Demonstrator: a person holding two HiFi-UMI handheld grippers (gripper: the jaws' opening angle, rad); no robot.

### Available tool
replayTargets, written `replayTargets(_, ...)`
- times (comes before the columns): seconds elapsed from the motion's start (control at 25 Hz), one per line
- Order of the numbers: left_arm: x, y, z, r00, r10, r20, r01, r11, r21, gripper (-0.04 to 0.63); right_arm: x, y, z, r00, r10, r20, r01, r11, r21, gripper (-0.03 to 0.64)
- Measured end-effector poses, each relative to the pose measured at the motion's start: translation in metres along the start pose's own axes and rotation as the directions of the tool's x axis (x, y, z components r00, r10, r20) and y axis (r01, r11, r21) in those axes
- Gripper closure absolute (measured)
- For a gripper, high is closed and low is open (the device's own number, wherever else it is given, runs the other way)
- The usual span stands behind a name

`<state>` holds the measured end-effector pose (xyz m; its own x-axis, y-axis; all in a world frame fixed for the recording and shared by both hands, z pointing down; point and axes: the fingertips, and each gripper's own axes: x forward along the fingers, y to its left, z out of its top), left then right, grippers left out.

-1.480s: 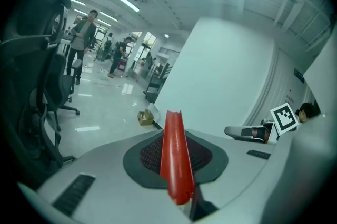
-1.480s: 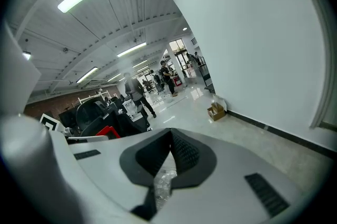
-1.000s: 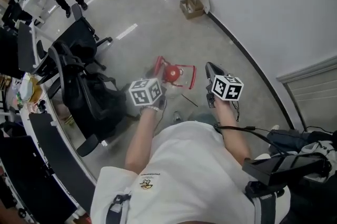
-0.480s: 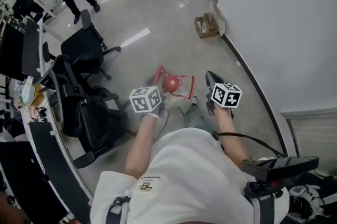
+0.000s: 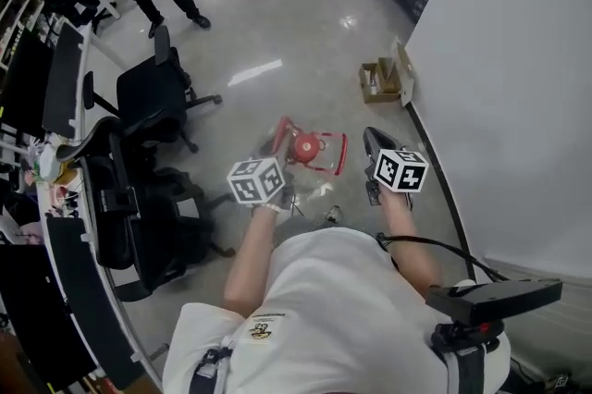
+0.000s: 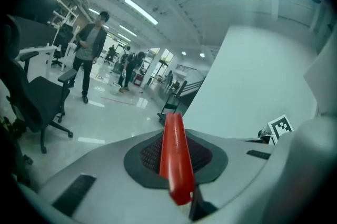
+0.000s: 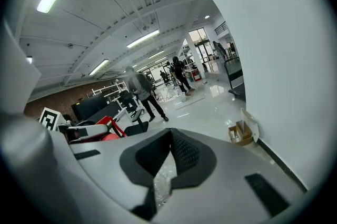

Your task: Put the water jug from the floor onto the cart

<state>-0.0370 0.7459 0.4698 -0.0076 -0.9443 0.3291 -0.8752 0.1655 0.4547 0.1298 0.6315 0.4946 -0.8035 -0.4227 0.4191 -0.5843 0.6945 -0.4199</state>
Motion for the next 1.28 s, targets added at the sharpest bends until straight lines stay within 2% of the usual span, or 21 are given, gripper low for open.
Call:
replayTargets(0.2, 0.062, -0.005, 0.034, 1.0, -0.014, 0.002, 0.014, 0.999, 0.038, 0.546, 0.033, -0.037, 0.027, 1.0, -0.01, -0.003, 0.01, 1.0, 0.014, 0.601)
replayTargets(0.36, 0.112, -0.007, 0.056, 1.0, -0.026, -0.005, 0.026, 0.999, 0.041, 0.546, 0.057, -0.066, 0.046, 1.0, -0.021, -0.01, 0.021, 0.999, 0.038, 0.601)
replayTargets(0.68, 0.211, 0.023, 0.092, 0.996, -0.072, -0.052, 0.074, 0.997, 0.027, 0.546, 0.132, -0.111, 0.092, 0.997, -0.074, 0.006, 0.073, 0.994, 0.085, 0.601)
replayTargets(1.04, 0.296, 0.069, 0.163, 0.989, -0.119, -0.083, 0.123, 0.991, 0.047, 0.545, 0.252, -0.114, 0.179, 0.995, -0.091, 0.031, 0.088, 0.993, 0.083, 0.601)
replayTargets(1.28, 0.345, 0.108, 0.2, 0.985, -0.139, -0.099, 0.146, 0.987, 0.067, 0.546, 0.31, -0.116, 0.211, 0.992, -0.121, 0.041, 0.118, 0.989, 0.088, 0.601)
